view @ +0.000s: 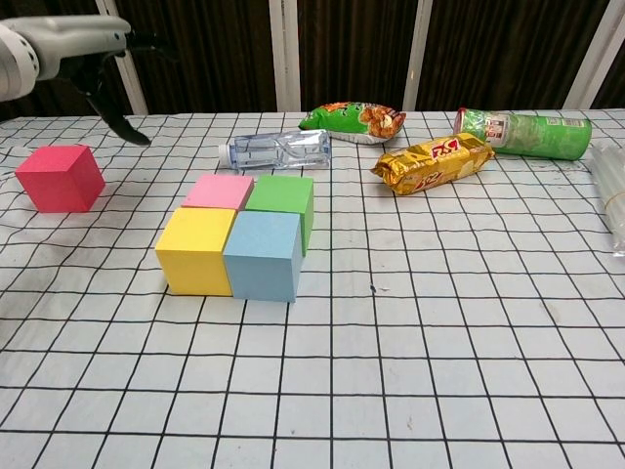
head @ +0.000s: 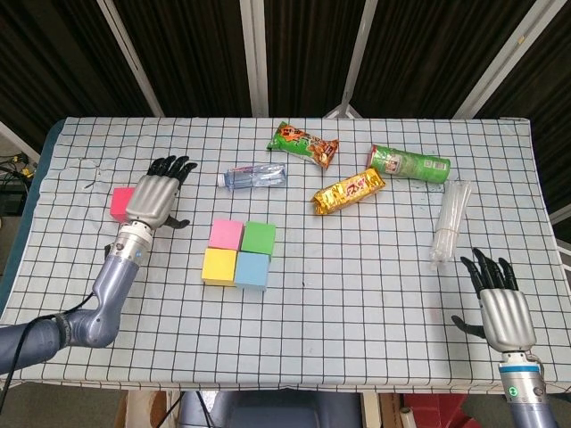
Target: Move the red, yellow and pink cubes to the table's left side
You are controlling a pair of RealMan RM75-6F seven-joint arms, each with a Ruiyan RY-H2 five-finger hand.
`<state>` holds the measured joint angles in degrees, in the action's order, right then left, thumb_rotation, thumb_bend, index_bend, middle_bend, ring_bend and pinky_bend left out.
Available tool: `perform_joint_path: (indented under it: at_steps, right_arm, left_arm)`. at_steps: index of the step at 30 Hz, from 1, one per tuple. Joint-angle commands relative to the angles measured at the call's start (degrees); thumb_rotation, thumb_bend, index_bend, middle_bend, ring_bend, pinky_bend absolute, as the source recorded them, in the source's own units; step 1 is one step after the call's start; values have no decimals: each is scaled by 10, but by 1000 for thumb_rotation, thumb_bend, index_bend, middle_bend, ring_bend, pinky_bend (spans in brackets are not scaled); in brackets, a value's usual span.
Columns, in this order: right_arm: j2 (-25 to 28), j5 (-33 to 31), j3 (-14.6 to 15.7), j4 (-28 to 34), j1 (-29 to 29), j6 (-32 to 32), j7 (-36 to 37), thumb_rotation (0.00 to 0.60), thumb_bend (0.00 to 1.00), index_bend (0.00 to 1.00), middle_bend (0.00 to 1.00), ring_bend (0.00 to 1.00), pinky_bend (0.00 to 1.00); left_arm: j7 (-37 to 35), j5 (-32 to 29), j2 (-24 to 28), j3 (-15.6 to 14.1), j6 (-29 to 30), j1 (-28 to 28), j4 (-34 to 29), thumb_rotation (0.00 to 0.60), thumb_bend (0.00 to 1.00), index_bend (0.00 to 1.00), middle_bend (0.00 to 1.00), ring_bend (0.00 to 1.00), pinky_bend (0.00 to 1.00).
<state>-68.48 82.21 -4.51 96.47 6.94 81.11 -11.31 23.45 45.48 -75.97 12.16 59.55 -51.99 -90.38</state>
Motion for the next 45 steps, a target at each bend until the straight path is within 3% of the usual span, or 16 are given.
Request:
perform_joint_path:
  at_steps: [1, 6, 13, 20, 24, 29, 33, 40, 45]
  right_arm:
    - [0, 1, 1, 0, 0, 0, 0, 600, 59, 124, 27, 100, 0]
    - [1, 3, 2, 1, 0, 1, 0, 600, 59, 124, 27, 100, 0]
    - [4, 3, 2, 3, -2, 4, 3, 600, 59, 124, 27, 100, 0]
    - [7, 5, 3, 5, -2, 5, 6, 600, 59, 124, 27, 100, 0]
    - [8, 4, 2, 4, -3, 7, 11, 600, 59, 124, 27, 100, 0]
    - [9, 2, 2, 3, -2, 3, 14, 600, 59, 124, 27, 100, 0]
    - [9, 1, 2, 3, -2, 3, 15, 600, 59, 124, 27, 100, 0]
    - [11, -1, 1, 1, -2, 2, 19, 600, 59, 124, 27, 100, 0]
    - [12, -1, 1, 1, -1, 1, 23, 600, 59, 124, 27, 100, 0]
  left_arm:
    - [-17, 43, 40, 17, 25, 17, -55, 600, 48, 159, 68, 0, 15]
    - [26, 26, 81, 3, 25, 25, -114, 600, 111, 208, 159, 43, 54]
    - [88, 46, 104, -53, 47, 51, -173, 600, 126, 245, 214, 86, 92]
    - [147, 27, 109, -95, 34, 57, -175, 600, 131, 243, 212, 95, 98]
    - [181, -9, 106, -112, 22, 54, -170, 600, 133, 238, 225, 137, 154]
    - [215, -34, 78, -123, 16, 46, -139, 600, 143, 248, 297, 251, 328]
    - [222, -42, 41, -124, 2, 38, -105, 600, 155, 317, 315, 256, 333]
    - [234, -34, -29, -115, -4, 22, -54, 600, 157, 324, 341, 266, 333]
    - [245, -26, -60, -108, -8, 8, -51, 600, 176, 339, 403, 335, 384]
